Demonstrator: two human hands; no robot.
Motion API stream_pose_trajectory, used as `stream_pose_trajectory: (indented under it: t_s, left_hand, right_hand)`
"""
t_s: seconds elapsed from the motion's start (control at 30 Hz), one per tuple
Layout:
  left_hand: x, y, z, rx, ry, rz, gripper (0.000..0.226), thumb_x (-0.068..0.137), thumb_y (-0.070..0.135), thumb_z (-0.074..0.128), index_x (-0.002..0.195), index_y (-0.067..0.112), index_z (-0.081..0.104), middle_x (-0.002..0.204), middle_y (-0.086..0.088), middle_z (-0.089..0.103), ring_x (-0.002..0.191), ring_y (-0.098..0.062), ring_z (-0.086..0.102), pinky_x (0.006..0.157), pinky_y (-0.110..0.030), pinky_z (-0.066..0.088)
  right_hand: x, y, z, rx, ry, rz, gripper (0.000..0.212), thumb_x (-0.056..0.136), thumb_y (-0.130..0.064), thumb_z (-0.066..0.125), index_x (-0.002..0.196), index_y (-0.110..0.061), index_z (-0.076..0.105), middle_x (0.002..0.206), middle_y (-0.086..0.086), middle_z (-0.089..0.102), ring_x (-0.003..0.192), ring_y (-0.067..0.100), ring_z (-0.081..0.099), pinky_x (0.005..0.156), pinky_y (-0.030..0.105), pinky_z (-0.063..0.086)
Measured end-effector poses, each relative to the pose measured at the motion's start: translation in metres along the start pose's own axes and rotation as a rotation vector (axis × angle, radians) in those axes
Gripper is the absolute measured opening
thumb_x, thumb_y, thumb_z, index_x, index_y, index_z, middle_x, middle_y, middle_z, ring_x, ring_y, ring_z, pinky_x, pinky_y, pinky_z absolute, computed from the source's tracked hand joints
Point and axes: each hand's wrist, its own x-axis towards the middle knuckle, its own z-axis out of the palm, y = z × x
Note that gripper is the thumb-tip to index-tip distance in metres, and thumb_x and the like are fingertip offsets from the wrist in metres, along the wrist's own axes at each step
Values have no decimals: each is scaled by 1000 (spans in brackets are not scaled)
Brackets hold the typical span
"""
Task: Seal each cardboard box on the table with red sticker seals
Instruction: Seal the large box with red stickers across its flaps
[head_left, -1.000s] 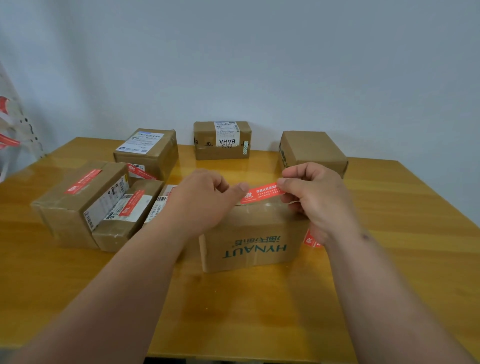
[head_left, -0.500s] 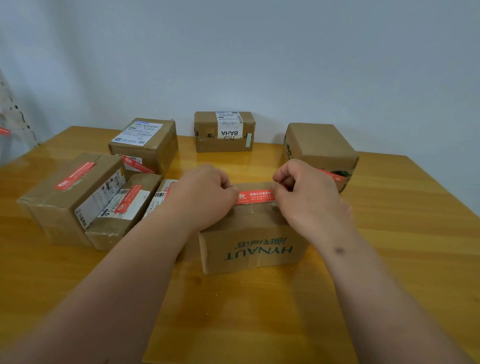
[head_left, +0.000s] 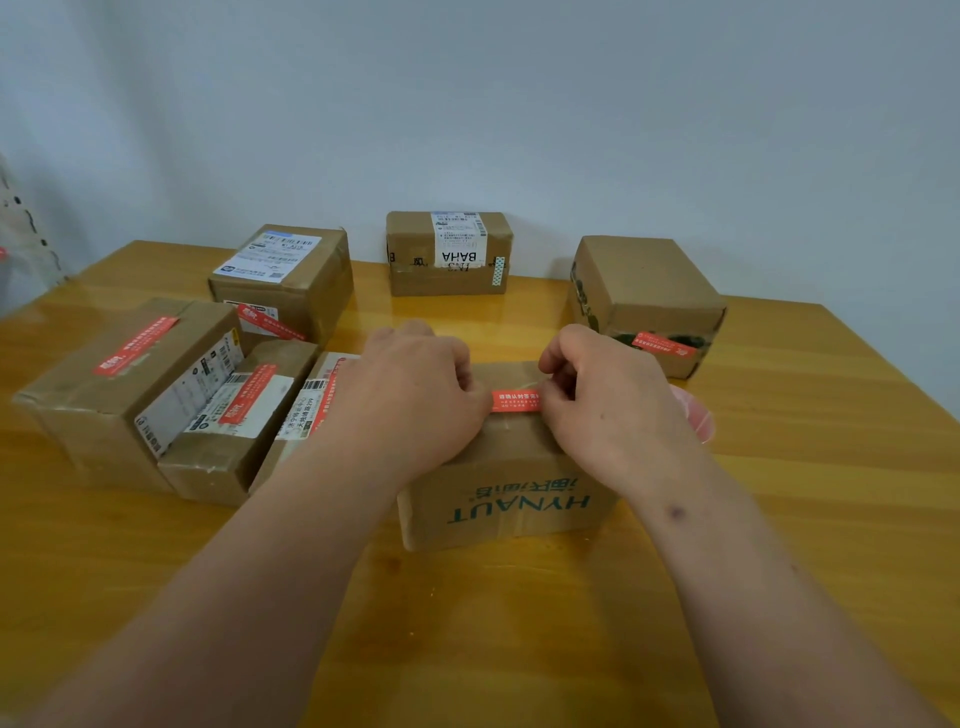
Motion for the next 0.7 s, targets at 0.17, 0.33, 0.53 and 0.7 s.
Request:
stream_pose_trajectory:
  t_s: [0.17, 0.33, 0.53, 0.7]
  left_hand:
    - [-3, 2, 0, 18, 6, 8, 22, 87, 43, 54, 70, 32, 48, 95, 7, 47, 100, -17, 41, 91, -44, 45]
    - [-4, 4, 2, 48, 44, 14, 21, 85, 44, 55, 70, 31, 48, 95, 8, 48, 100, -16, 41, 88, -43, 44]
    - [-4, 3, 5, 67, 68, 14, 24, 84, 48, 56, 70, 30, 49, 92, 8, 47, 98, -16, 41, 87, -43, 44]
    - [-4, 4, 4, 71, 69, 9, 24, 83, 48, 57, 69, 29, 50, 91, 7, 48, 97, -18, 43, 88, -45, 45]
  right_hand:
    - [0, 1, 0, -26, -4, -26, 11, 94, -22, 55, 104, -23, 58, 92, -6, 61, 84, 11, 55, 59, 9, 34]
    - [-1, -1, 1, -47, 6, -59, 12, 93, -20, 54, 105, -21, 57, 94, -4, 61, 85, 14, 55, 61, 21, 43]
    - [-2, -2, 3, -83, 24, -82, 11, 93, -20, 53, 104, -20, 56, 95, -4, 58, 85, 13, 52, 57, 18, 35]
    - [-2, -4, 7, -81, 44, -76, 15, 92, -19, 52, 106, -18, 56, 97, -2, 56, 88, 15, 51, 67, 26, 41]
